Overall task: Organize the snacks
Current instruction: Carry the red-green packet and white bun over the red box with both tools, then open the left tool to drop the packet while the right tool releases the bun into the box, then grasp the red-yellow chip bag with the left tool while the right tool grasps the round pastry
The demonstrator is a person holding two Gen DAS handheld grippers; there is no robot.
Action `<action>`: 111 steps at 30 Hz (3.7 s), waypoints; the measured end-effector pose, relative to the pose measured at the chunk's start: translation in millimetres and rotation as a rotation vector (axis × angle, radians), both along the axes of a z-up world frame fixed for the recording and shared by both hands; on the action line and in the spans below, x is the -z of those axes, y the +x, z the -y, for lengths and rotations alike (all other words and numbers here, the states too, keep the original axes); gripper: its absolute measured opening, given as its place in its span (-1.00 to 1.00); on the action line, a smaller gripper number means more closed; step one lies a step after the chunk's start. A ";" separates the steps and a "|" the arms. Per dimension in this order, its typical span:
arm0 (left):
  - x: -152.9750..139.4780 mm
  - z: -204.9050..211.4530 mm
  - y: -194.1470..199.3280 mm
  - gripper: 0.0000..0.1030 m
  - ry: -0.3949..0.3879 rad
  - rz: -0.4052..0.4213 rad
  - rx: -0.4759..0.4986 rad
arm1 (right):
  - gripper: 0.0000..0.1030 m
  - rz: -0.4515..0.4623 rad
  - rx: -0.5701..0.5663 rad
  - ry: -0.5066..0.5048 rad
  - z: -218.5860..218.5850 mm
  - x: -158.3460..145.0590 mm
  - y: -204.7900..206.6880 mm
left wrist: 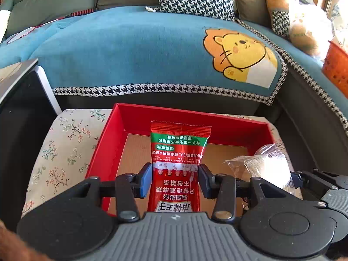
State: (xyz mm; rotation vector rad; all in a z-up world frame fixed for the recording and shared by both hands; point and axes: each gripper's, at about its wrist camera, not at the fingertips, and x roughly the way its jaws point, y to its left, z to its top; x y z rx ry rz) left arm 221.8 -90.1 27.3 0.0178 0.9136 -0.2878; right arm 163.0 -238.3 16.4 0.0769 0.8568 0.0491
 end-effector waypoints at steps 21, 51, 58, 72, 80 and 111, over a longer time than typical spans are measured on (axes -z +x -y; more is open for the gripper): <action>47.4 10.0 30.8 0.80 0.081 -0.064 -0.036 | 0.33 -0.041 -0.023 -0.031 -3.1 43.5 35.9; 7.9 -98.4 -61.6 1.00 -0.024 -0.108 -0.132 | 0.54 0.010 -0.103 -0.128 -47.7 -2.9 -45.2; 22.2 -143.5 -95.2 1.00 -0.059 -0.178 -0.201 | 0.59 -0.007 -0.145 -0.080 -64.3 -5.5 -76.4; 57.6 -74.2 -120.9 1.00 0.201 -0.166 0.028 | 0.66 -0.050 -0.141 -0.059 -59.5 -0.1 -104.5; 72.1 -68.9 -121.0 0.98 0.262 -0.208 0.000 | 0.66 -0.063 -0.084 -0.025 -24.5 -1.1 -105.0; 60.6 -42.3 -159.4 0.90 0.133 -0.262 0.172 | 0.21 -0.267 -0.008 -0.090 -11.6 64.8 -102.7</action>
